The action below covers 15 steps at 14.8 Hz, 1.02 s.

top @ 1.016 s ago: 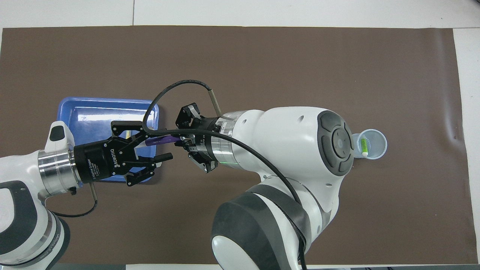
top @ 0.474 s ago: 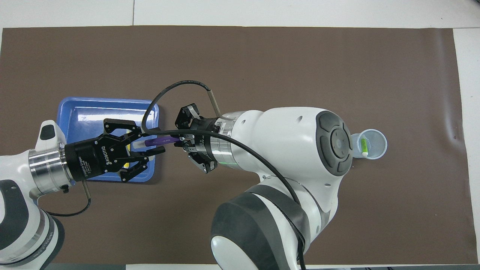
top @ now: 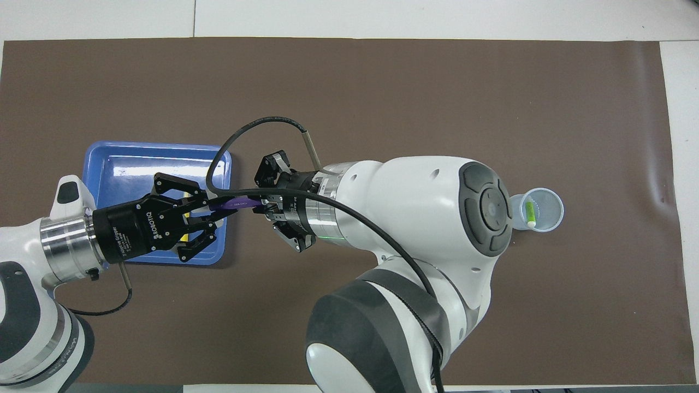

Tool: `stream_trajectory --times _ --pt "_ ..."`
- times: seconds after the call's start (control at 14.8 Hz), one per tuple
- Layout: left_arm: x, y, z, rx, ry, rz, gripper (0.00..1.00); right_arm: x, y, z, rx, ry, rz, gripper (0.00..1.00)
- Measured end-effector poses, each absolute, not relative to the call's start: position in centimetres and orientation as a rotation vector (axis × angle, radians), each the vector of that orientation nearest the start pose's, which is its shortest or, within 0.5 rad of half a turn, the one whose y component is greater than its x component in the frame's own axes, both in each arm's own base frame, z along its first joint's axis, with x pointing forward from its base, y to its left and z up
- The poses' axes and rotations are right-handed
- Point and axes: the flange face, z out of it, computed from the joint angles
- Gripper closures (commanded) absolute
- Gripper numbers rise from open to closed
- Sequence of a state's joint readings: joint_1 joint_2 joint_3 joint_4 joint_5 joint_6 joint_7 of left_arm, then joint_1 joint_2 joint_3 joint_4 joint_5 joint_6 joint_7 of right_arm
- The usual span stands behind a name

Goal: Right arm passes pens to left for tray arrangement
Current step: 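Close the left gripper on the purple marker and open the right gripper, then place the purple marker in the tray with the left gripper while the right gripper returns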

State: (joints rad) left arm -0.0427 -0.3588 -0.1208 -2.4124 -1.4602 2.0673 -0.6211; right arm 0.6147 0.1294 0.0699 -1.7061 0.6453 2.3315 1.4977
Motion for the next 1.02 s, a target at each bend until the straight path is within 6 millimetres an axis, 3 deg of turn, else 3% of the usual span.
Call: stream_trajectory --times 0.2,0.34,0.41,0.75,1.02 --pt "44.1 -12.8 48.4 1.582 1.148 -0.495 1.00 49.4 41.3 56.6 -2.038 1.323 0.369 1.00" --pt "44.1 -12.8 48.4 1.581 1.149 -0.496 1.00 49.4 41.3 56.6 -2.038 1.323 0.369 0.05" --pt "44.1 -12.8 48.4 1.581 1.150 -0.496 1.00 49.4 41.3 56.6 -2.040 1.322 0.370 0.00" --pt "44.2 -12.6 48.4 1.577 1.154 -0.492 1.00 49.7 40.9 56.6 -2.054 1.319 0.341 0.00" --pt "44.7 -11.9 48.4 1.585 1.166 -0.474 1.00 51.6 38.2 56.6 -2.140 1.284 0.191 0.00"
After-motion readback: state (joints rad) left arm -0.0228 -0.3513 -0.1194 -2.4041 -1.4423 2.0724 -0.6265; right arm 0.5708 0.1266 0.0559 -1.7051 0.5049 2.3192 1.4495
